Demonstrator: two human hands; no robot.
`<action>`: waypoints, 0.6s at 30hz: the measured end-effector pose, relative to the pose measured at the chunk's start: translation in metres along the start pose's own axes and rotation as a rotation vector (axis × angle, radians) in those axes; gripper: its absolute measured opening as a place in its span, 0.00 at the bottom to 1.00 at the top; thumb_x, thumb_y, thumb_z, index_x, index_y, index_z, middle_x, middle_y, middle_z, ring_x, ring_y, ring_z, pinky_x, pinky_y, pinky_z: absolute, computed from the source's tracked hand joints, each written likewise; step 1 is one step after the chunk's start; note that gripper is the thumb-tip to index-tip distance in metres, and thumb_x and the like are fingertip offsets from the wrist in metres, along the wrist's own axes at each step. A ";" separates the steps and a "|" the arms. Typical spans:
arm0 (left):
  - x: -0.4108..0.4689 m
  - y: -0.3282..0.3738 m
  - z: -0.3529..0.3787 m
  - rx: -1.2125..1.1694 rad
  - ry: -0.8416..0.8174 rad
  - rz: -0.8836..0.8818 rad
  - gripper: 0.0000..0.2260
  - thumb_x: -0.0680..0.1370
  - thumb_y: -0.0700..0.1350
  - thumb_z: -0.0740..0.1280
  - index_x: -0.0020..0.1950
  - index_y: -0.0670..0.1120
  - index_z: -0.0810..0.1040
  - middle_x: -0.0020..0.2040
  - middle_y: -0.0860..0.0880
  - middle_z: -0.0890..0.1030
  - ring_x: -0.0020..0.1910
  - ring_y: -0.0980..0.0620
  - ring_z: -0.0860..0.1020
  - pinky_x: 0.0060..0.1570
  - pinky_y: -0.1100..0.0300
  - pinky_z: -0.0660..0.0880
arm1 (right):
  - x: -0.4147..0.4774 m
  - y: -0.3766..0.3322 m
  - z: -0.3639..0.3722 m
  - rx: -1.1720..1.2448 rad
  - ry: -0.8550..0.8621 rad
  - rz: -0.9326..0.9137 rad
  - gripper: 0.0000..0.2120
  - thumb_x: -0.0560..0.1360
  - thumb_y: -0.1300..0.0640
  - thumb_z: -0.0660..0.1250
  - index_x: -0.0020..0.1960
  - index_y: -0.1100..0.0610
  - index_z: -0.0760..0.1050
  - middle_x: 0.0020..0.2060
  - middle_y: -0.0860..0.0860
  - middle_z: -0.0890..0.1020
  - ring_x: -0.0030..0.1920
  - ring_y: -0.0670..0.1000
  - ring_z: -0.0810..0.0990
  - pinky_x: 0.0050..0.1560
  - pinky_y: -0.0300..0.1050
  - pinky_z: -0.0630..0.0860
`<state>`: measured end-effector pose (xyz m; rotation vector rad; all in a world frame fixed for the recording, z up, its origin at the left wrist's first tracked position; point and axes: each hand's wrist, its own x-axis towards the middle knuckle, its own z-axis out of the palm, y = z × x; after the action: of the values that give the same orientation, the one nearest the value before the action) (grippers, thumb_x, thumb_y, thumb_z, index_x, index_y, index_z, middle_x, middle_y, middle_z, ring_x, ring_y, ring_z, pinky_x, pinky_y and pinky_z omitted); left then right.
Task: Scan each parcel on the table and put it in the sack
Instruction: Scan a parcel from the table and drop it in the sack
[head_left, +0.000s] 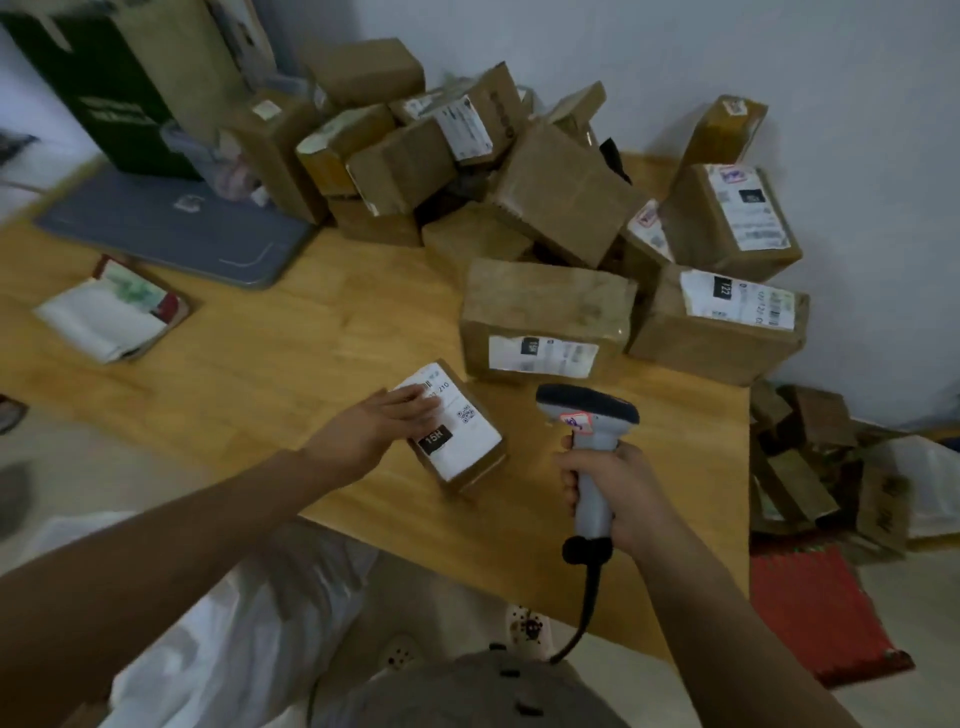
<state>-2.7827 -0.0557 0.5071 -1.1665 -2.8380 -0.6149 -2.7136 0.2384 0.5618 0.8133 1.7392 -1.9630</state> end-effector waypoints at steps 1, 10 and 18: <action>-0.010 0.005 -0.001 -0.055 0.055 -0.094 0.23 0.71 0.34 0.56 0.62 0.42 0.80 0.68 0.46 0.73 0.75 0.54 0.60 0.67 0.49 0.67 | 0.001 0.003 0.008 -0.028 -0.011 0.001 0.06 0.70 0.69 0.69 0.38 0.62 0.74 0.26 0.57 0.74 0.25 0.53 0.72 0.30 0.44 0.71; -0.003 0.080 0.009 -1.270 0.380 -1.377 0.22 0.81 0.46 0.63 0.74 0.41 0.67 0.61 0.45 0.76 0.49 0.51 0.76 0.50 0.56 0.77 | 0.014 0.010 0.061 -0.169 -0.117 0.101 0.06 0.69 0.67 0.70 0.40 0.61 0.73 0.24 0.53 0.75 0.22 0.50 0.72 0.26 0.42 0.72; -0.013 0.075 0.006 -1.451 0.503 -1.346 0.16 0.80 0.43 0.65 0.68 0.52 0.71 0.51 0.48 0.79 0.45 0.50 0.77 0.39 0.59 0.74 | 0.008 0.004 0.086 -0.169 -0.213 0.119 0.07 0.69 0.68 0.69 0.37 0.60 0.72 0.25 0.53 0.74 0.24 0.49 0.71 0.26 0.41 0.72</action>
<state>-2.7216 -0.0136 0.5264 1.2208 -1.9493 -2.5413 -2.7315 0.1539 0.5587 0.6103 1.6640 -1.7300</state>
